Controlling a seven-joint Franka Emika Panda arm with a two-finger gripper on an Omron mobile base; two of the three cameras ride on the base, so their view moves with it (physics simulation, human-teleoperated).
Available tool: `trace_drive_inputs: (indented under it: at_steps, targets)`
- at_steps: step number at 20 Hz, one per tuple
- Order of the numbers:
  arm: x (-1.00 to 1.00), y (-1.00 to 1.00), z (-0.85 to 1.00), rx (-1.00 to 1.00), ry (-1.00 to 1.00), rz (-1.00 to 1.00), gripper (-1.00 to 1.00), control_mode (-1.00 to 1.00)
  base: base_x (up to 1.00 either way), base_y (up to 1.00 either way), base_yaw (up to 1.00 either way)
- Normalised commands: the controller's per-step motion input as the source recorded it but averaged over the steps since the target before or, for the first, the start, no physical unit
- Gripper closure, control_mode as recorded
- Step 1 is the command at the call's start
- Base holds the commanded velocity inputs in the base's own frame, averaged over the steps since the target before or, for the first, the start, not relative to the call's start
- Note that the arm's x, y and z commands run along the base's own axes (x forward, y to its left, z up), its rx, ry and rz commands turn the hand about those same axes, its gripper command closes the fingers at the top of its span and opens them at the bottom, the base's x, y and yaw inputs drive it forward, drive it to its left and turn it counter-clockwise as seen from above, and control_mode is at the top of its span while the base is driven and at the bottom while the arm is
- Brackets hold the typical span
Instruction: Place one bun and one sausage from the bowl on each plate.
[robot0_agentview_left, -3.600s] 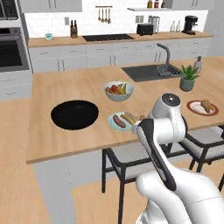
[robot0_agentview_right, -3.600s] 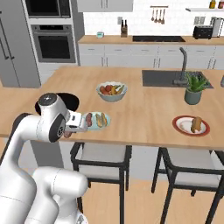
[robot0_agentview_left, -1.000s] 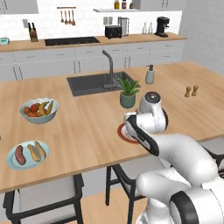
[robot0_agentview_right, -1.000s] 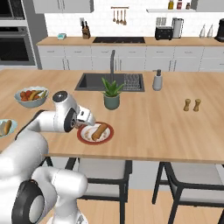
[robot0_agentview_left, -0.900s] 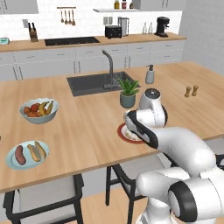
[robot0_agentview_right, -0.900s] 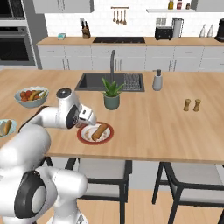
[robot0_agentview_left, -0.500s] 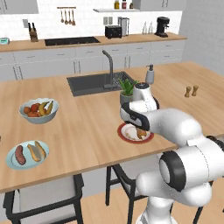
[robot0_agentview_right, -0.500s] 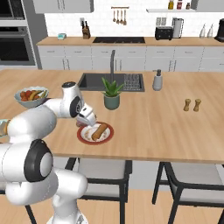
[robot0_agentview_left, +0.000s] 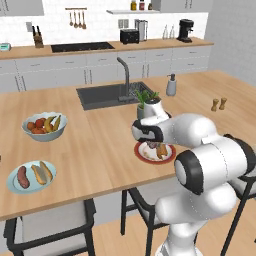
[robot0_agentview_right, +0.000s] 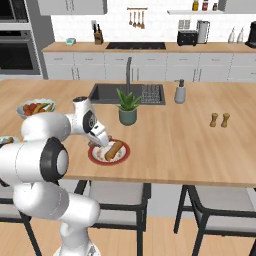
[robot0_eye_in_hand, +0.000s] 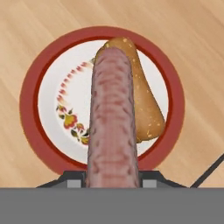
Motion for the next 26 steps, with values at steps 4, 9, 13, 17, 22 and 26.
trace_drive_inputs:
  at_steps: [4, 9, 13, 17, 22, 26]
  targets:
    - [0.26, 0.0, -0.31, 0.0, 0.0, 0.06, 1.0, -1.0, 0.0, 0.0, 0.0]
    - [0.07, 0.0, -0.28, 0.0, 0.0, 0.02, 1.0, -1.0, 0.0, 0.0, 0.0]
    - [0.04, 0.0, -0.14, 0.0, 0.0, 0.02, 1.0, -1.0, 0.0, 0.0, 0.0]
    - [0.12, 0.0, -0.14, 0.0, 0.0, 0.02, 1.0, -1.0, 0.0, 0.0, 0.0]
    - [0.18, 0.05, -0.13, 0.0, 0.0, 0.03, 1.0, -1.0, 0.0, 0.0, 0.0]
    - [0.22, 0.12, -0.05, 0.0, -0.01, 0.03, 1.0, -1.0, 0.0, 0.0, 0.0]
